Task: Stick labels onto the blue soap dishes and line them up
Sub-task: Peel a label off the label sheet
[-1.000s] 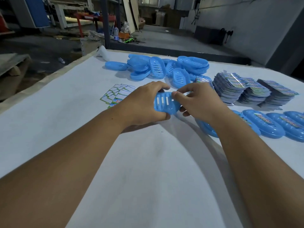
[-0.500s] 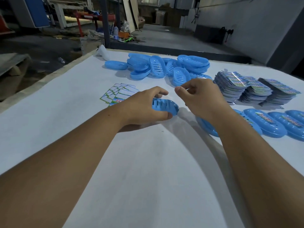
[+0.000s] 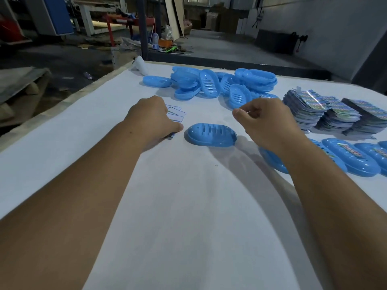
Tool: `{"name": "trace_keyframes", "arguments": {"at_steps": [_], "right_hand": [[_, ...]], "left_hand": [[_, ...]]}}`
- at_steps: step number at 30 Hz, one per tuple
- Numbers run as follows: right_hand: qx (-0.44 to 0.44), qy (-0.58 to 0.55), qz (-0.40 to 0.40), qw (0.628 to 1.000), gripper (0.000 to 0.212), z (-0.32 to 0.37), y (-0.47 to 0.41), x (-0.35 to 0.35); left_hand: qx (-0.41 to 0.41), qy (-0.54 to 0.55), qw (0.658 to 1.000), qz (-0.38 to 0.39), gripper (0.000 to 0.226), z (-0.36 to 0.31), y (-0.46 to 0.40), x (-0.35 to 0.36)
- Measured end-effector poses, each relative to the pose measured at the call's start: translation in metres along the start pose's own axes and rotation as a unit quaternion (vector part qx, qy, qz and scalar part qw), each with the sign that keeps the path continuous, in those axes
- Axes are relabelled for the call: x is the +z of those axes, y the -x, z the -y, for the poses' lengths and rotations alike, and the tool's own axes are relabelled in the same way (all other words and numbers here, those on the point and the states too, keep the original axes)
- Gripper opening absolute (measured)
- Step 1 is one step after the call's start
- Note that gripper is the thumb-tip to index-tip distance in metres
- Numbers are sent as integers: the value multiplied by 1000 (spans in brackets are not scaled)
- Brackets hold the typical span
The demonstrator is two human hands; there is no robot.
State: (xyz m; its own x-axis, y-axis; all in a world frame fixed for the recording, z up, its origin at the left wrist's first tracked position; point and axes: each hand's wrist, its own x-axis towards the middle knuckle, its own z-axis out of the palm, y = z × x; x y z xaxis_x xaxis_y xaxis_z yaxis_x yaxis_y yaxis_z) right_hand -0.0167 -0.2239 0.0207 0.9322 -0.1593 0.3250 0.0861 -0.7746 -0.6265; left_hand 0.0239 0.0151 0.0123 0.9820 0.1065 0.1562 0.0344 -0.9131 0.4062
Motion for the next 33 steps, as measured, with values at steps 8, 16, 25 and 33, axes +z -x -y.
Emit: {"name": "trace_keyframes", "arguments": {"at_steps": [8, 16, 25, 33], "right_hand": [[0, 5, 10, 1000, 21, 5, 2, 2], [-38, -5, 10, 999, 19, 8, 6, 11], [-30, -174, 43, 983, 19, 16, 7, 14], [-38, -218, 13, 975, 30, 8, -2, 14]], "left_hand": [[-37, 139, 990, 2, 66, 0, -11, -2], [9, 444, 895, -41, 20, -23, 0, -11], [35, 552, 831, 53, 22, -41, 14, 3], [83, 475, 875, 49, 22, -43, 19, 5]]}}
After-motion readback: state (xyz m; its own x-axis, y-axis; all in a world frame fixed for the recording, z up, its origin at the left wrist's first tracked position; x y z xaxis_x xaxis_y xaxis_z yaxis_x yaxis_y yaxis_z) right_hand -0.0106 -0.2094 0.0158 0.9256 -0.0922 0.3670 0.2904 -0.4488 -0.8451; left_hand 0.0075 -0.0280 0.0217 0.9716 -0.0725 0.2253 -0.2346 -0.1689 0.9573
